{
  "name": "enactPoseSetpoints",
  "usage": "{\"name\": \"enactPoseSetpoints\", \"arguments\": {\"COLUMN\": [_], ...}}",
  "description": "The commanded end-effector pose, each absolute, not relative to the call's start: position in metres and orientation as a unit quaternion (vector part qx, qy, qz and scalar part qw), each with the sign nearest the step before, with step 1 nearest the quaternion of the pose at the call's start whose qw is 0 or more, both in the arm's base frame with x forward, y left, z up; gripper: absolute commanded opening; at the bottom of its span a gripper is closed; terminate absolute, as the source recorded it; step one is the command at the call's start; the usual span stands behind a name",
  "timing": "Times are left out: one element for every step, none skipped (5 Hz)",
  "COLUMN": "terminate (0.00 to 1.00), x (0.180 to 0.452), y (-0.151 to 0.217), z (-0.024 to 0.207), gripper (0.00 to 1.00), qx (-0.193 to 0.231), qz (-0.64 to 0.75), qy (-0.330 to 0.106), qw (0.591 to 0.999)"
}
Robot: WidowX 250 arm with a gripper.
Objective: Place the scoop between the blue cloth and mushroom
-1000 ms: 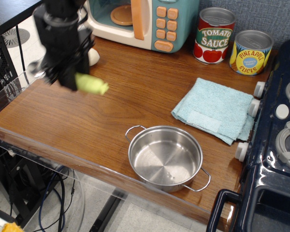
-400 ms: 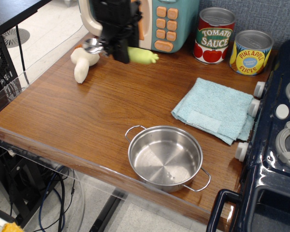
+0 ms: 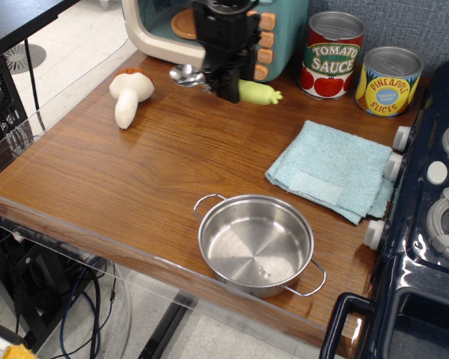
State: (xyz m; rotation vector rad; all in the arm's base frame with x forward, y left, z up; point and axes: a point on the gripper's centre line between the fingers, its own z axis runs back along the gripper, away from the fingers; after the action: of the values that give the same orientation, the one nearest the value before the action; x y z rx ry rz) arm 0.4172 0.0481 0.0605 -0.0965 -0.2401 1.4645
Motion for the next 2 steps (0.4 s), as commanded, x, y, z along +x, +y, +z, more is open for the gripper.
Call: {"name": "enactPoseSetpoints", "arguments": {"terminate": [0.00,0.00], "x": [0.424,0.427], "y": [0.027,0.026], "z": [0.065,0.054], "gripper": [0.00,0.00], "qx": [-0.051,-0.038], "qz": [0.645,0.637], "qy": [-0.126,-0.123], "qw": [0.752,0.760]}}
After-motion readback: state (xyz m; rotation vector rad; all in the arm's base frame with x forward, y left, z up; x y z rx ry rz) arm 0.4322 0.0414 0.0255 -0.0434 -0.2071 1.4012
